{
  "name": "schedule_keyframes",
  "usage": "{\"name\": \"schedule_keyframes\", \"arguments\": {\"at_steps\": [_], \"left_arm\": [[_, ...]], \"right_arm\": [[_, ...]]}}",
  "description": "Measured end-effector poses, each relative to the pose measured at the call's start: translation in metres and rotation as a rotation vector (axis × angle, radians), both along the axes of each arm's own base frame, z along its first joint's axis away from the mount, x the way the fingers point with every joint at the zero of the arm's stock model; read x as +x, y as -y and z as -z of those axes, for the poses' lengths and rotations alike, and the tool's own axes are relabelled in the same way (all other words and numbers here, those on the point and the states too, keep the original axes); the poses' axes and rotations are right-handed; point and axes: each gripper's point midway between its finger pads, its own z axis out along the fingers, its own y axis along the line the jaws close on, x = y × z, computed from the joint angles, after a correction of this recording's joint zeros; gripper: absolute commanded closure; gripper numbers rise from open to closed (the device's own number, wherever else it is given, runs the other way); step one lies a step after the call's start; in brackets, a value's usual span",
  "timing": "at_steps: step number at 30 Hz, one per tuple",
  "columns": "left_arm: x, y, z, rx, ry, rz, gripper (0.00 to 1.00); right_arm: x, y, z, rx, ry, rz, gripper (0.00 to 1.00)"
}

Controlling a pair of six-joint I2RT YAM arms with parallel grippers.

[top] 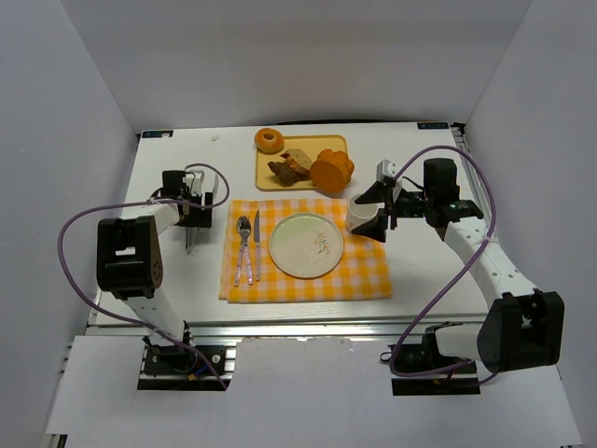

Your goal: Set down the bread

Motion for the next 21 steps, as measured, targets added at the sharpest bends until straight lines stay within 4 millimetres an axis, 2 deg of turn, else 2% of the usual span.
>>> {"name": "schedule_keyframes", "arguments": {"at_steps": [4,8,9,11,12,18,21], "left_arm": [[0.015,-0.004,0.0,-0.011,0.025,0.0,0.23],[0.022,-0.006,0.001,-0.04,0.04,-0.004,0.44],[0.023,-0.008,0.001,-0.043,0.045,-0.006,0.58],[0.024,-0.011,0.001,-0.051,0.054,-0.013,0.58],[0.024,-0.011,0.001,-0.056,0.058,-0.013,0.73],[0.014,-0.011,-0.002,-0.094,0.062,-0.045,0.77],[0.013,-0.002,-0.016,-0.16,0.079,-0.08,0.66]], "right_arm": [[0.002,0.001,0.001,-0.007,0.001,0.009,0.11],[0.002,0.001,0.002,-0.01,0.002,0.014,0.11],[0.003,0.001,0.002,-0.011,0.002,0.015,0.11],[0.003,0.001,0.002,-0.012,0.002,0.017,0.11],[0.003,0.001,0.002,-0.013,0.003,0.018,0.11],[0.006,0.002,-0.002,-0.014,0.014,0.024,0.11],[0.008,0.003,-0.001,-0.016,0.014,0.03,0.11]]}}
